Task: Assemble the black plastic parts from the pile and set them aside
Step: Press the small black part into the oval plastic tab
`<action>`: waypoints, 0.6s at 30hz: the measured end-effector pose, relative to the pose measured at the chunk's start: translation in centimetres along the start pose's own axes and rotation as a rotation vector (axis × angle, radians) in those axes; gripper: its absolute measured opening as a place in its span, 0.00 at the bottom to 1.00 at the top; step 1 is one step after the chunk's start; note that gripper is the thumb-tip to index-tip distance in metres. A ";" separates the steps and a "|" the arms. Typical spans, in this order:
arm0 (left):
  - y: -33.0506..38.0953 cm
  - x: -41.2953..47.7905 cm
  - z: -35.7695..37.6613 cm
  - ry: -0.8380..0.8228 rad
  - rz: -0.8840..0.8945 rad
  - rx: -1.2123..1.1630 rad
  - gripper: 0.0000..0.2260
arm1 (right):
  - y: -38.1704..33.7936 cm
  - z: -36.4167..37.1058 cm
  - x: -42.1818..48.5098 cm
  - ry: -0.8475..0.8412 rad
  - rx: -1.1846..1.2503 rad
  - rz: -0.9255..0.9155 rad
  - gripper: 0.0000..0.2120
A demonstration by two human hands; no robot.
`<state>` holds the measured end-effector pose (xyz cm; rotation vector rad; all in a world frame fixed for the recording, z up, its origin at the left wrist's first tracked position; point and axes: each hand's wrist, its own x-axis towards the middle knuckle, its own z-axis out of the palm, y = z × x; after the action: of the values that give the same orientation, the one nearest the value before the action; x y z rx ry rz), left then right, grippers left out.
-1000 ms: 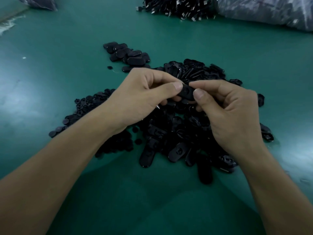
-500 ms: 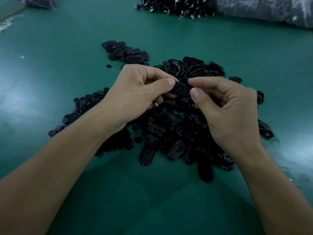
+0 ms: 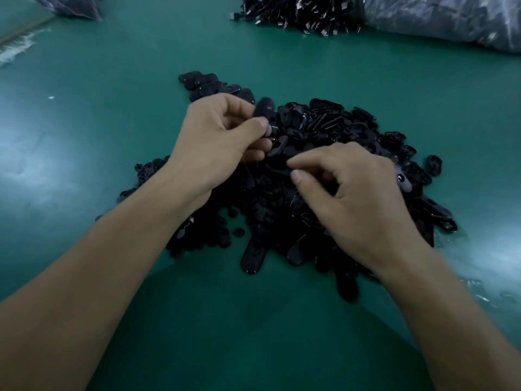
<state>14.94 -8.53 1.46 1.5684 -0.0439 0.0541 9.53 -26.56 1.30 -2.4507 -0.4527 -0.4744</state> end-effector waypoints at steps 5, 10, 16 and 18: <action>0.1 0.4 0.0 0.073 -0.010 -0.187 0.11 | -2.4 0.6 1.3 -0.299 -0.146 -0.078 0.10; 0.3 0.1 -0.1 0.070 0.074 -0.082 0.12 | -4.7 1.7 2.4 -0.406 -0.291 -0.179 0.14; 0.2 0.2 -0.2 0.186 0.114 -0.045 0.04 | -5.4 2.4 2.8 -0.429 -0.342 -0.169 0.09; 0.0 0.5 -0.3 0.205 0.111 -0.032 0.05 | -5.5 2.6 2.6 -0.424 -0.314 -0.145 0.07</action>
<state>15.39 -8.25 1.48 1.5207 0.0296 0.3000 10.13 -20.18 3.14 -2.8431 -0.7845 -0.0789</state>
